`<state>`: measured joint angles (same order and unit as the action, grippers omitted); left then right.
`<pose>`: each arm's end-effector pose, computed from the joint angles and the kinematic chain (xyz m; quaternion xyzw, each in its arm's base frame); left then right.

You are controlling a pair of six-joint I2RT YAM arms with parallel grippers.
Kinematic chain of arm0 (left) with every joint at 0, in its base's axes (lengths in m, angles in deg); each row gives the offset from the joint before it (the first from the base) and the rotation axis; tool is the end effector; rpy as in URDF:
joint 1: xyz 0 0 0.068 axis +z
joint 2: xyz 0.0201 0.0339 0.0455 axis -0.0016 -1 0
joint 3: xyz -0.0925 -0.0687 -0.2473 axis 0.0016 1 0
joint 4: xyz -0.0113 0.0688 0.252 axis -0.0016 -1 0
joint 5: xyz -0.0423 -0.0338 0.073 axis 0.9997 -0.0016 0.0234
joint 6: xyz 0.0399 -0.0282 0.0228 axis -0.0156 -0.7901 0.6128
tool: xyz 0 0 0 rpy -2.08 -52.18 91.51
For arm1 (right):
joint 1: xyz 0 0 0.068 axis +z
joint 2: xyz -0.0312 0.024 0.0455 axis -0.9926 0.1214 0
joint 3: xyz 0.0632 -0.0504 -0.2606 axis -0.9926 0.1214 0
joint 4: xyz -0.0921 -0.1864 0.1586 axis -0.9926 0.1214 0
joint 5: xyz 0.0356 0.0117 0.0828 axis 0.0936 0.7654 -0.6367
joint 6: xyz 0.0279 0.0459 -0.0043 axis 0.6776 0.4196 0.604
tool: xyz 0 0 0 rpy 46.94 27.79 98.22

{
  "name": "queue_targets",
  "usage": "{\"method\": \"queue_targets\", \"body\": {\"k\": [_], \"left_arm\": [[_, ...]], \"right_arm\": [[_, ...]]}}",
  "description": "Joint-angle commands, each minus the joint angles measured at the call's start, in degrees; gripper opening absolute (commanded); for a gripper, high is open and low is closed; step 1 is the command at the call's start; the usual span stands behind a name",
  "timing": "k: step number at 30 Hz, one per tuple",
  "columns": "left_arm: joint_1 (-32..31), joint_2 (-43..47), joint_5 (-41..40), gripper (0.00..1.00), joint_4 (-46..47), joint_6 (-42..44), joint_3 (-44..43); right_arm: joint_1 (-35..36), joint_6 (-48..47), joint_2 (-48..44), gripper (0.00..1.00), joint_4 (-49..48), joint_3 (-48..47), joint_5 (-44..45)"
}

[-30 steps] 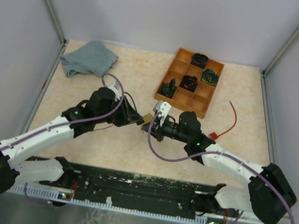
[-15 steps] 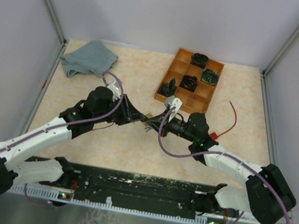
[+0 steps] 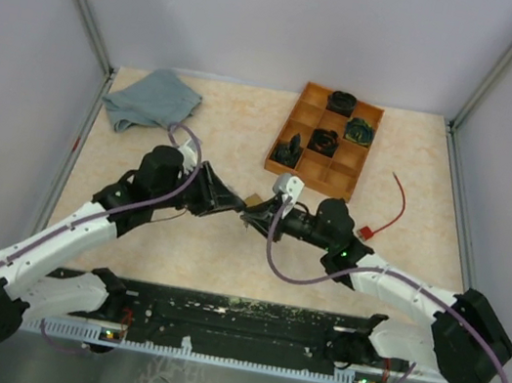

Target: Unlock with the key

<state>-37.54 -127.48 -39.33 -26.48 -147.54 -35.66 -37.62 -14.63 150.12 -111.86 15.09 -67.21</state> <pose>0.1767 -0.1462 0.2915 -0.0893 0.8444 -0.4482 0.2796 0.1719 0.1986 0.2519 -0.4156 0.5911 0.4360 0.5365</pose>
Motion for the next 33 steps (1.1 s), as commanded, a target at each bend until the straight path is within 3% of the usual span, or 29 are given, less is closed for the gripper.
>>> {"method": "queue_targets", "body": {"k": [1,6,21,30,33], "left_arm": [[3.3,0.5,5.5,0.0,-1.3,-0.4,0.6],[6.2,-0.6,8.8,0.0,0.3,-0.2,0.2],[6.6,-1.1,13.1,0.0,0.0,1.3,-0.8],[6.6,-0.4,13.6,0.0,0.1,1.1,-0.6],[6.6,-0.4,14.3,0.0,0.5,1.0,-0.6]], "right_arm": [[1.8,-3.7,-8.3,0.25,-4.9,-0.4,0.6],[1.8,-4.9,-9.9,0.35,0.0,2.4,2.0],[1.8,-4.5,-1.9,0.36,-10.2,4.6,5.6],[1.8,-3.0,1.2,0.27,-11.8,3.7,2.7],[1.8,-2.7,2.1,0.17,-11.9,3.5,1.4]]}}
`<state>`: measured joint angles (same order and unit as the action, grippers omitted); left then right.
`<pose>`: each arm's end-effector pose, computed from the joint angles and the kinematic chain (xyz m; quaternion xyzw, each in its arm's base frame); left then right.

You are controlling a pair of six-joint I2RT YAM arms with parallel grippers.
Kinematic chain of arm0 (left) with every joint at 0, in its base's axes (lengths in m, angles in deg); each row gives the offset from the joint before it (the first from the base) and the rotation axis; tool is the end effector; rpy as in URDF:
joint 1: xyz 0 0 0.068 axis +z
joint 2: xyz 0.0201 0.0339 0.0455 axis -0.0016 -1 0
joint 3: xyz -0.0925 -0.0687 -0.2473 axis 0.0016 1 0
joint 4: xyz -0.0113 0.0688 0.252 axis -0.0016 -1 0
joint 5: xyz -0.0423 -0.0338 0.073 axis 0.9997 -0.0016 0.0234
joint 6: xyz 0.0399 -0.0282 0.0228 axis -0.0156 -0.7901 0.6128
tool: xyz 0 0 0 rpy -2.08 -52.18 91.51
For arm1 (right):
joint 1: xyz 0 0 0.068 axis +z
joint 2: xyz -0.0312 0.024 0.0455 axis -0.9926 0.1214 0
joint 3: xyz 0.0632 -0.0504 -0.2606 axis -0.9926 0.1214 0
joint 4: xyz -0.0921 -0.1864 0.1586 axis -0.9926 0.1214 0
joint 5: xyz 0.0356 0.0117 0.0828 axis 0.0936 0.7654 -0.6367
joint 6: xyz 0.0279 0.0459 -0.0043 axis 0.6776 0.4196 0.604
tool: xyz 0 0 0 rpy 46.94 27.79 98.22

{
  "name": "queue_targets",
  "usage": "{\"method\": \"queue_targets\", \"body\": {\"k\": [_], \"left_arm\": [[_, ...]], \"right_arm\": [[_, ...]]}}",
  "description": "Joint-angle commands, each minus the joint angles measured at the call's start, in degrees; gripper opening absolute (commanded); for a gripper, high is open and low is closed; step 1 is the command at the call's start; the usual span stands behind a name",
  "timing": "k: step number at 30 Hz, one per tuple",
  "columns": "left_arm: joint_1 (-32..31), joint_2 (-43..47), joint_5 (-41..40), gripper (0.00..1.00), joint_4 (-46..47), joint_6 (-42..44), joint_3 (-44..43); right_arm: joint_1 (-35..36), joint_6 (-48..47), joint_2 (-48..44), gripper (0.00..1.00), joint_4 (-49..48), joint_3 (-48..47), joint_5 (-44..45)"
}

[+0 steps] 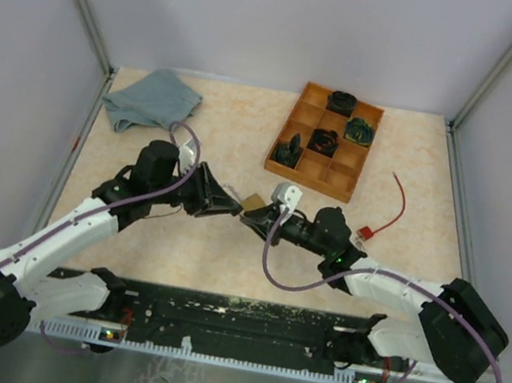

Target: Unlock with the key

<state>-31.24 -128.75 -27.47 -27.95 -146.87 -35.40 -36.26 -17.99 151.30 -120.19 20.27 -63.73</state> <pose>0.1882 -0.1320 0.2840 -0.0830 0.8484 -0.4734 0.2216 0.1640 0.1965 0.2325 -0.4208 0.5746 0.4110 0.5690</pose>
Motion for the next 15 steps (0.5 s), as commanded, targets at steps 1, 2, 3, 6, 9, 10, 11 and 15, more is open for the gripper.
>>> {"method": "queue_targets", "body": {"k": [1,2,3,6,9,10,11,15], "left_arm": [[0.3,0.9,2.7,0.0,2.0,0.2,-0.8],[0.3,1.0,2.9,0.0,2.2,0.1,-0.5],[0.3,0.9,3.1,0.0,2.3,0.0,-0.4],[0.3,0.8,3.6,0.0,2.1,-0.2,0.6],[0.2,0.6,3.0,0.0,0.5,0.7,1.3],[0.1,0.4,3.3,0.0,0.0,1.1,1.4],[0.0,0.1,3.6,0.0,-0.3,1.6,1.6],[-1.7,-1.2,5.1,0.0,-1.5,3.0,1.9]], "right_arm": [[0.4,0.7,1.2,0.11,-3.7,-1.8,-2.3],[0.4,0.7,1.3,0.06,-3.8,-1.9,-2.7],[0.4,0.7,1.3,0.02,-4.1,-2.0,-3.0],[0.4,0.9,0.8,0.0,-4.5,-3.4,-4.8],[0.4,0.8,-0.4,0.0,-2.9,-6.1,-6.2],[0.4,0.6,-0.7,0.0,-2.0,-7.2,-6.3],[0.4,0.2,-1.0,0.0,-1.0,-8.2,-6.3],[0.2,-1.9,-1.8,0.0,1.2,-11.4,-3.9]]}}
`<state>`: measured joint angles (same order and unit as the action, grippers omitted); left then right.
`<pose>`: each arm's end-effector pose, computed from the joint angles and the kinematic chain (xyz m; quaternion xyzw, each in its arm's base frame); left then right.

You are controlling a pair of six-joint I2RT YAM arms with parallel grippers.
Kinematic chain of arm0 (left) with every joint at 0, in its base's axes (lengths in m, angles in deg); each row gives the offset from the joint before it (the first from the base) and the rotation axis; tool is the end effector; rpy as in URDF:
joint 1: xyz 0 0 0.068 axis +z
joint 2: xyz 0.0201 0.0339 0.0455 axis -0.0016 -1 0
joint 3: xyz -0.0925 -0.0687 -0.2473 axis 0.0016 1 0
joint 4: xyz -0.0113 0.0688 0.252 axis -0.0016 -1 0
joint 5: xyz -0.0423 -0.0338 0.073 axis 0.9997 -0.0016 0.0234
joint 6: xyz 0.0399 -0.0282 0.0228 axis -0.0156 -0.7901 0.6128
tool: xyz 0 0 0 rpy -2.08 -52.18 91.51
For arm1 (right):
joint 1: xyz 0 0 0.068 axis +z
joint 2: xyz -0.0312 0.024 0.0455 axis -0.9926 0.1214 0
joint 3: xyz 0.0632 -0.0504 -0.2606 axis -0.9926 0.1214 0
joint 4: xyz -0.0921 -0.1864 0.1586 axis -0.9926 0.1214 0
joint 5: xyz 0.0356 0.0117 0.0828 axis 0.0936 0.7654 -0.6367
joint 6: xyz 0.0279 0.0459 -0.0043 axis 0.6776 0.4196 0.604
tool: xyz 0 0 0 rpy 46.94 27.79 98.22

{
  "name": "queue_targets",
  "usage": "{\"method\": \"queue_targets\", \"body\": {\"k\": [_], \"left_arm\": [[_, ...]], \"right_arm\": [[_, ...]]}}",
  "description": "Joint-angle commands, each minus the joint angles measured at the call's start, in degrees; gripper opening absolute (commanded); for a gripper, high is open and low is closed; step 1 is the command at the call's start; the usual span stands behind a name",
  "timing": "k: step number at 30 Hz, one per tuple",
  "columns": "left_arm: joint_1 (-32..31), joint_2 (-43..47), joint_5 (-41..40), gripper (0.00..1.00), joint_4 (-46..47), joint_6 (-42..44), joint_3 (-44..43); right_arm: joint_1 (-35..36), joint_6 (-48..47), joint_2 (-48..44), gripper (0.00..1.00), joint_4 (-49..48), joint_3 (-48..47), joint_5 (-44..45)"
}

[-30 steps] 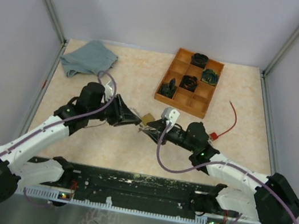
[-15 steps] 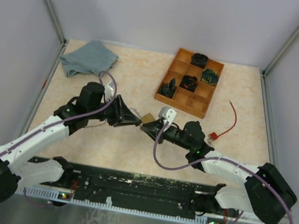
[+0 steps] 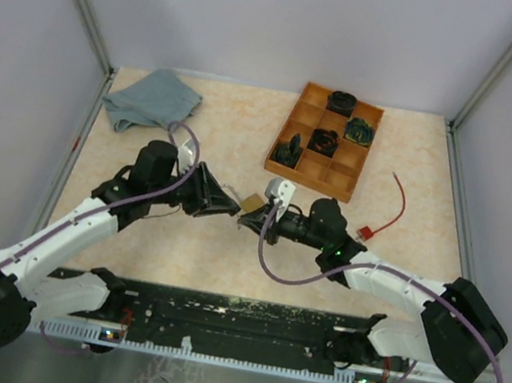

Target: Unlock with the key

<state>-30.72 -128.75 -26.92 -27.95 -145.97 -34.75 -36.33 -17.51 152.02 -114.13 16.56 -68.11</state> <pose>0.1886 -0.1302 0.2801 -0.0794 0.8508 -0.4704 0.2204 0.1680 0.2038 0.2395 -0.4420 0.5787 0.4319 0.5322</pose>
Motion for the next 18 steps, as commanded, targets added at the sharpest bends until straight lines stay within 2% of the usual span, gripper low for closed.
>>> {"method": "queue_targets", "body": {"k": [1,7,12,18], "left_arm": [[-3.0,-1.5,4.6,0.0,-1.8,2.5,1.2],[-5.5,-3.3,11.2,0.0,-1.7,5.5,-0.4],[-5.6,-3.4,9.3,0.0,-4.3,7.3,-0.4],[-5.6,-5.1,13.3,0.0,-1.7,6.0,2.5]], "right_arm": [[-0.1,-2.6,-2.4,0.0,-4.6,-8.5,0.5],[-3.7,-1.6,-0.6,0.0,-8.2,-10.0,-3.5],[-3.6,-0.4,-1.4,0.0,-11.1,-10.9,-7.6],[-3.5,-6.3,-4.8,0.0,-12.2,-10.3,-7.8]]}}
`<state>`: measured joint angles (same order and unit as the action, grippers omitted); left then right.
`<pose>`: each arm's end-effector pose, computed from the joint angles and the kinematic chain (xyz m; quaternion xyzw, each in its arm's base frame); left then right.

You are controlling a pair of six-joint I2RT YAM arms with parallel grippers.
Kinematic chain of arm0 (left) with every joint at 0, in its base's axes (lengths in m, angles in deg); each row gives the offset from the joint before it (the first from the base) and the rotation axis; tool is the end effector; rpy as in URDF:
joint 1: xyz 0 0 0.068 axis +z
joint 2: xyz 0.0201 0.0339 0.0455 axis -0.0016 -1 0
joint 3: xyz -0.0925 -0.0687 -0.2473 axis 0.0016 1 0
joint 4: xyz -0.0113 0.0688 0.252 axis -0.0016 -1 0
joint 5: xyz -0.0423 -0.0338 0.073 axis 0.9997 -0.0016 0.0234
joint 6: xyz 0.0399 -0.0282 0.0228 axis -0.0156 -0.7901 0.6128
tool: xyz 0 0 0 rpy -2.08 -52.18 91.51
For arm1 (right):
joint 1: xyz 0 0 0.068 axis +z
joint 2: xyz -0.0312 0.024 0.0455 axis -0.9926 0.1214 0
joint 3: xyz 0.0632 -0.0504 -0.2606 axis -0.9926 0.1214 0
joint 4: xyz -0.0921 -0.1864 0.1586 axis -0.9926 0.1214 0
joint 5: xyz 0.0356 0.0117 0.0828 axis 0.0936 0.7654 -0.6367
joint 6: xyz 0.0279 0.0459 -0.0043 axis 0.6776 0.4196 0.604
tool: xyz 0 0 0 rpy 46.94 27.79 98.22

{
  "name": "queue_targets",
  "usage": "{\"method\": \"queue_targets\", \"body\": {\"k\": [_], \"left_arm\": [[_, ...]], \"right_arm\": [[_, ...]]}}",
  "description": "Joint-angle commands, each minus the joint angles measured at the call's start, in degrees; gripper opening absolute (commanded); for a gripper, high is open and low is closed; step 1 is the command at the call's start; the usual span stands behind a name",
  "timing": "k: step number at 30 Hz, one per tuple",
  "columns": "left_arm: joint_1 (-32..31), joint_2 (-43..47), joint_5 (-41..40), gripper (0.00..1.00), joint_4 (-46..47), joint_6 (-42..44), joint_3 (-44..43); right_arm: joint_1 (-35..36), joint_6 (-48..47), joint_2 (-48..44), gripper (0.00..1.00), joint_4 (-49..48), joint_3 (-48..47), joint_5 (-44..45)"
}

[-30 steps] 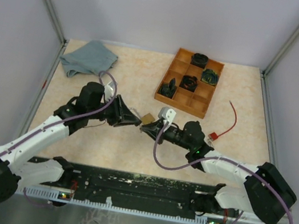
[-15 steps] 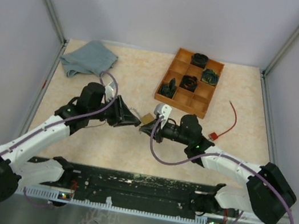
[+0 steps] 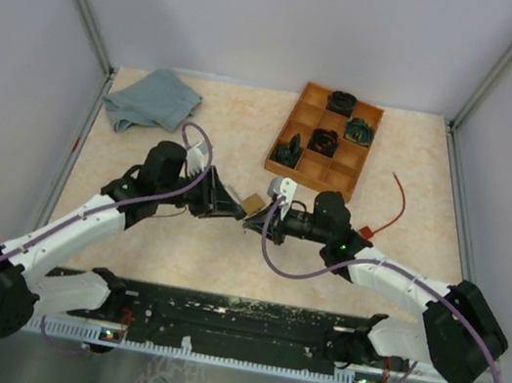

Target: Unlock with the key

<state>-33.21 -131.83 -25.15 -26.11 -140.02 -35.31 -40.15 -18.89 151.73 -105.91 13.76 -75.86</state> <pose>0.1912 -0.1450 0.2751 -0.0104 0.8551 -0.4693 0.2203 0.1792 0.1958 0.2424 -0.4658 0.5882 0.4447 0.4891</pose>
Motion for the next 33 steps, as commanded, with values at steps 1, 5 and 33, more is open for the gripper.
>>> {"method": "queue_targets", "body": {"k": [1,5,33], "left_arm": [[-3.1,-1.8,12.0,0.0,-3.4,0.0,2.8],[-3.3,-0.7,11.1,0.0,-3.4,-0.4,1.0],[-7.4,-3.8,6.2,0.0,-2.1,-2.6,3.6]], "right_arm": [[0.3,-5.8,-4.0,0.0,-20.7,-7.0,0.1],[1.4,-7.3,-0.4,0.0,-24.6,-3.9,2.5],[6.0,-8.4,0.5,0.0,-21.0,-12.4,6.8]]}}
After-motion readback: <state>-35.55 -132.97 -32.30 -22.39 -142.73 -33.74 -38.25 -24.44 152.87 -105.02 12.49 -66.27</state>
